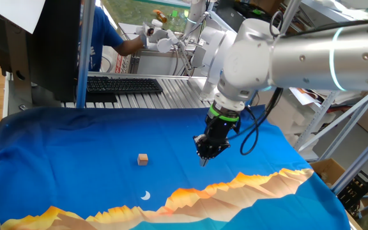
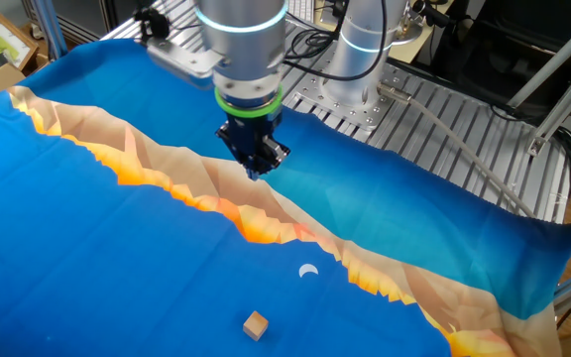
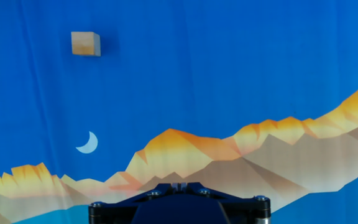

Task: Approach and touch the side of the small block

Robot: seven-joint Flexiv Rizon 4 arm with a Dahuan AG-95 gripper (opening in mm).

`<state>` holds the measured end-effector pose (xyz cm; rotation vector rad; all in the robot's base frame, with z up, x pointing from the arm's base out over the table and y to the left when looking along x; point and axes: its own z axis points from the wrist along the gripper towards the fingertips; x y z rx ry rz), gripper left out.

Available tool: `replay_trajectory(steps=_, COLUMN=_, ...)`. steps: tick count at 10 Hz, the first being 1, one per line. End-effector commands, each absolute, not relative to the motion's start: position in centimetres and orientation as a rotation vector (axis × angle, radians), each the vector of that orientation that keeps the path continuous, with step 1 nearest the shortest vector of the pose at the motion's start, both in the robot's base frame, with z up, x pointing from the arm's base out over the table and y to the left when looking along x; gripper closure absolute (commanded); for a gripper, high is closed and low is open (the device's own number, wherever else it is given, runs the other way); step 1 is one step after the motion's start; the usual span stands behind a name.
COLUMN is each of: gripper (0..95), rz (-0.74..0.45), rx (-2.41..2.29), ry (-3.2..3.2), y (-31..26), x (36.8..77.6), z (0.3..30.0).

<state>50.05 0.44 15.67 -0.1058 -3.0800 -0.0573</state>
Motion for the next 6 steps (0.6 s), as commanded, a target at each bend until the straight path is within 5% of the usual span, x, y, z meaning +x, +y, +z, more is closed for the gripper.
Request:
replay_trajectory(steps=1, gripper=95.0, rz=0.012, rx=-0.045, ry=-3.102, y=0.47, x=50.04, z=15.67)
replay_trajectory(steps=4, gripper=95.0, rz=0.092, rx=-0.059, ry=-3.131, y=0.35, x=50.04, z=15.65)
replay_trajectory(steps=6, gripper=57.0, rz=0.071, rx=-0.079, ry=-3.139, y=0.34, x=50.04, z=15.64)
